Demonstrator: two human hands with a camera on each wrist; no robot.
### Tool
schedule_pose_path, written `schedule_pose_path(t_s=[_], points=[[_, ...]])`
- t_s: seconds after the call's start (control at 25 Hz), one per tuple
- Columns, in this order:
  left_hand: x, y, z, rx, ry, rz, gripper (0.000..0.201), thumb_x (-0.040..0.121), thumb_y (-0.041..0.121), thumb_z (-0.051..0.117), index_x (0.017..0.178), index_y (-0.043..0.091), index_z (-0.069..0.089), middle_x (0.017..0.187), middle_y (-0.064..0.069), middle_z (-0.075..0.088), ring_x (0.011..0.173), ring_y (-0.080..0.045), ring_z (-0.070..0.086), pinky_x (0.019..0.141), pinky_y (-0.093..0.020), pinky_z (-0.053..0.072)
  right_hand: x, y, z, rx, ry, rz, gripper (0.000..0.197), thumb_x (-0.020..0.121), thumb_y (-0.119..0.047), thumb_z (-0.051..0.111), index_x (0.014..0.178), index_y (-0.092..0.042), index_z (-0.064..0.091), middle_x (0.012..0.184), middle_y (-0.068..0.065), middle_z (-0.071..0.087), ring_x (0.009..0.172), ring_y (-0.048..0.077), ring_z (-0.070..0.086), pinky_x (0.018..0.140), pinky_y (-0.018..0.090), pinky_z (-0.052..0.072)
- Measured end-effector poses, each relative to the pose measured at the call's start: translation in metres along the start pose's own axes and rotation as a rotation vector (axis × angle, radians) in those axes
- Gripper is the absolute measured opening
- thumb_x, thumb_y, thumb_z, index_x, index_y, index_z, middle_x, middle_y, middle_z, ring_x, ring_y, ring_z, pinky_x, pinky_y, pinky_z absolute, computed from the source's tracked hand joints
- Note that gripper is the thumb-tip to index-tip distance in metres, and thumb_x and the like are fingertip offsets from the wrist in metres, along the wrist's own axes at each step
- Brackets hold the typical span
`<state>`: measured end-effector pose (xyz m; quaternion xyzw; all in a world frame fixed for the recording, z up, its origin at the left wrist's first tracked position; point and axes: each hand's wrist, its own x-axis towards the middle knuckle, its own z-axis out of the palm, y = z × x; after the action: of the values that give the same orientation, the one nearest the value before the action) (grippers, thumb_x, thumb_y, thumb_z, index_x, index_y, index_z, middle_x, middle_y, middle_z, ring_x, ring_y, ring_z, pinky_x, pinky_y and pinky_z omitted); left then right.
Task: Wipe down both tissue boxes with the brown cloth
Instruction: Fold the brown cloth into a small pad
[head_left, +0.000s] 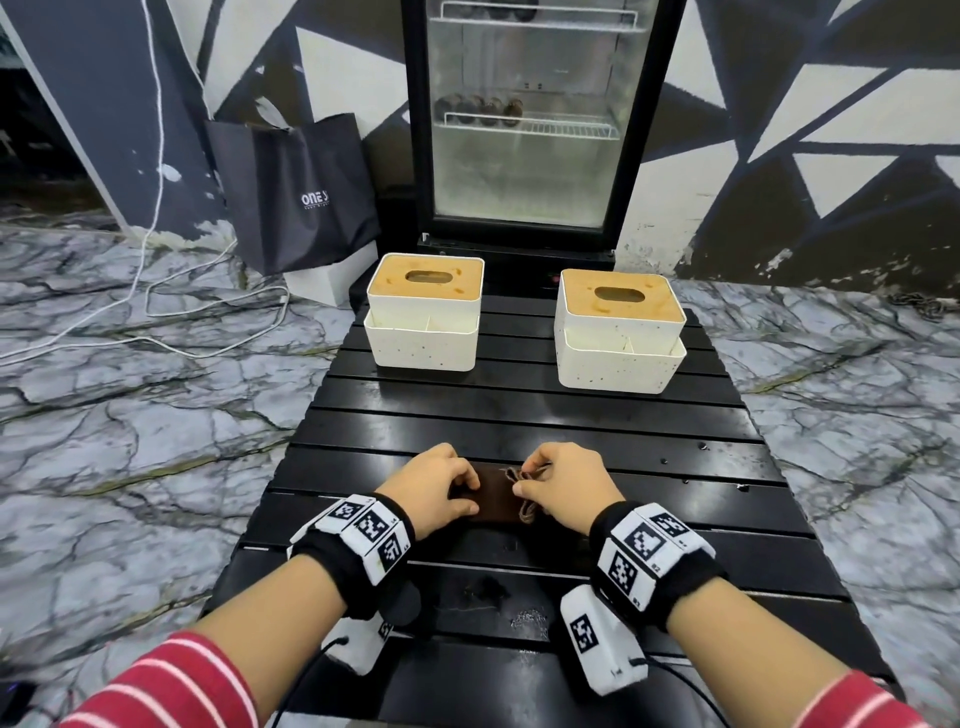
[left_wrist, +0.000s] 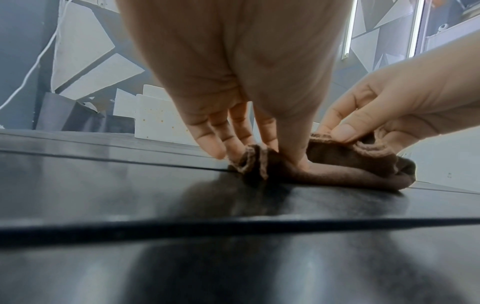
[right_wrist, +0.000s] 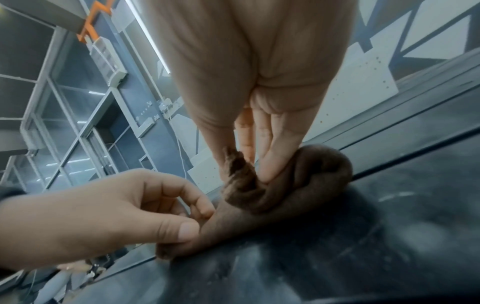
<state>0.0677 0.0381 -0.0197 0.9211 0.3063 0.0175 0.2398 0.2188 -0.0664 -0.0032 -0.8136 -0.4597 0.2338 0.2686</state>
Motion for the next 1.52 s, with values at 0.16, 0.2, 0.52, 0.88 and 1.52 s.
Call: schedule_pose_path(t_s=[0.16, 0.2, 0.52, 0.88, 1.52], points=[[0.001, -0.001, 0.000, -0.002, 0.004, 0.003, 0.028, 0.083, 0.027, 0.069, 0.109, 0.017, 0.064, 0.098, 0.006, 0.041, 0.082, -0.008, 0.041, 0.080, -0.014, 0.033, -0.004, 0.001, -0.005, 0.160, -0.061, 0.024, 0.010, 0.084, -0.026, 0.062, 0.090, -0.018, 0.062, 0.082, 0.001, 0.063, 0.070, 0.016, 0.060, 0.078, 0.029, 0.052], [0.001, 0.000, 0.000, -0.006, 0.007, 0.001, 0.028, 0.083, 0.027, 0.069, 0.109, 0.017, 0.064, 0.098, 0.005, 0.041, 0.081, -0.008, 0.041, 0.079, -0.014, 0.033, -0.005, 0.002, -0.008, 0.169, -0.089, 0.011, 0.013, 0.086, -0.024, 0.060, 0.097, -0.019, 0.062, 0.084, 0.001, 0.064, 0.071, 0.014, 0.060, 0.079, 0.029, 0.052], [0.001, -0.001, 0.003, 0.018, 0.029, -0.030, 0.026, 0.081, 0.028, 0.071, 0.104, 0.018, 0.065, 0.090, 0.008, 0.040, 0.076, -0.008, 0.042, 0.081, -0.018, 0.038, -0.028, 0.051, -0.050, -0.182, -0.055, -0.003, 0.042, 0.084, -0.025, 0.062, 0.124, -0.017, 0.051, 0.130, 0.004, 0.052, 0.118, 0.019, 0.048, 0.095, 0.021, 0.034], [-0.006, 0.012, 0.005, 0.197, 0.008, -0.375, 0.060, 0.084, 0.052, 0.060, 0.122, 0.009, 0.043, 0.127, -0.009, 0.045, 0.116, -0.026, 0.052, 0.096, -0.034, 0.042, -0.047, 0.077, -0.038, -0.549, -0.366, 0.098, 0.092, 0.082, -0.057, 0.052, 0.145, -0.022, -0.005, 0.154, 0.001, -0.017, 0.142, 0.026, -0.013, 0.113, 0.047, 0.011], [-0.001, 0.053, -0.006, -0.209, 0.138, -0.196, 0.025, 0.079, 0.018, 0.066, 0.073, 0.026, 0.043, 0.070, 0.010, 0.053, 0.075, -0.017, 0.052, 0.067, -0.021, 0.033, -0.050, 0.082, -0.030, -0.556, -0.413, 0.133, 0.093, 0.083, -0.064, 0.041, 0.143, -0.023, -0.018, 0.150, -0.001, -0.028, 0.139, 0.024, -0.024, 0.114, 0.046, -0.003]])
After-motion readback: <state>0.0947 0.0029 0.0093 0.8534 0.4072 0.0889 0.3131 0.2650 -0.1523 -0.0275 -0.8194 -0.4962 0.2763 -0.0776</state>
